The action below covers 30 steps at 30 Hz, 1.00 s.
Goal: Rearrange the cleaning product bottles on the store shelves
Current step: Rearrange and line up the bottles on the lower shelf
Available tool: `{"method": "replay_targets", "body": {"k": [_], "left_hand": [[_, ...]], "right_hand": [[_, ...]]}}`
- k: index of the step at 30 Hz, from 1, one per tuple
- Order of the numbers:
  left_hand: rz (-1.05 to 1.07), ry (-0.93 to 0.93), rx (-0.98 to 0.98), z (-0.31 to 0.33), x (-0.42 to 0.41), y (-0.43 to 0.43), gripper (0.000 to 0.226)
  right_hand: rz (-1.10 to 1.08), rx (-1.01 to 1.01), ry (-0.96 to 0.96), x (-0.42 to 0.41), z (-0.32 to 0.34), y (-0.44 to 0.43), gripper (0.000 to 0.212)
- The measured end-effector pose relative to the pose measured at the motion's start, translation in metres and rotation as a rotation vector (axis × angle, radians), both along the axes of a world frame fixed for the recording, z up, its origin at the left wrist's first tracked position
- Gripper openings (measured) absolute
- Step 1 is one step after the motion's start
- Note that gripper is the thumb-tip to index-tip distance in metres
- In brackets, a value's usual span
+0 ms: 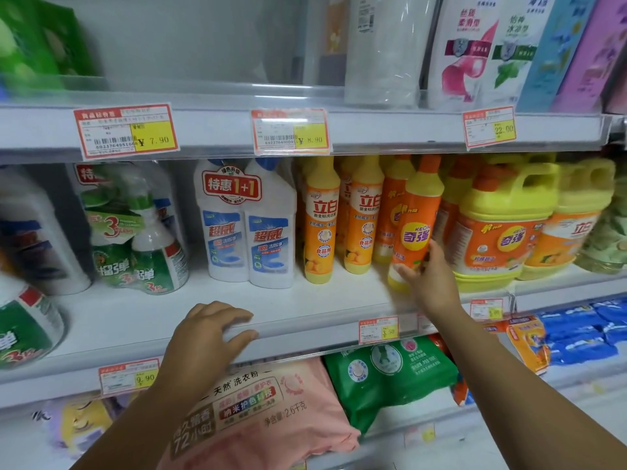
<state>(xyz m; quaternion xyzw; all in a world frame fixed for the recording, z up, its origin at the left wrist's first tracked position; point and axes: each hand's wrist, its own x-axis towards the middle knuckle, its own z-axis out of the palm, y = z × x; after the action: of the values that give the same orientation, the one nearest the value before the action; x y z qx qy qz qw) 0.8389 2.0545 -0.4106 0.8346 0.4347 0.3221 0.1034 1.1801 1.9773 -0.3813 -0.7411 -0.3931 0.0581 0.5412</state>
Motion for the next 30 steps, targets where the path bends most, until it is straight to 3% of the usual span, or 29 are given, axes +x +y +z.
{"method": "replay_targets", "body": {"k": [18,26,30], "left_hand": [[-0.014,-0.015,-0.001,-0.003,-0.001,-0.001,0.022],[-0.008,-0.022,-0.009,0.003,-0.008,-0.004,0.022],[0.007,-0.045,-0.021,0.007,-0.021,-0.007,0.021]], "right_hand": [[0.095,-0.048,0.1,0.011,0.003,0.008,0.058],[-0.009,-0.012,0.049,0.0,-0.004,-0.001,0.075],[-0.07,0.03,0.036,-0.007,-0.006,0.0,0.059]]}}
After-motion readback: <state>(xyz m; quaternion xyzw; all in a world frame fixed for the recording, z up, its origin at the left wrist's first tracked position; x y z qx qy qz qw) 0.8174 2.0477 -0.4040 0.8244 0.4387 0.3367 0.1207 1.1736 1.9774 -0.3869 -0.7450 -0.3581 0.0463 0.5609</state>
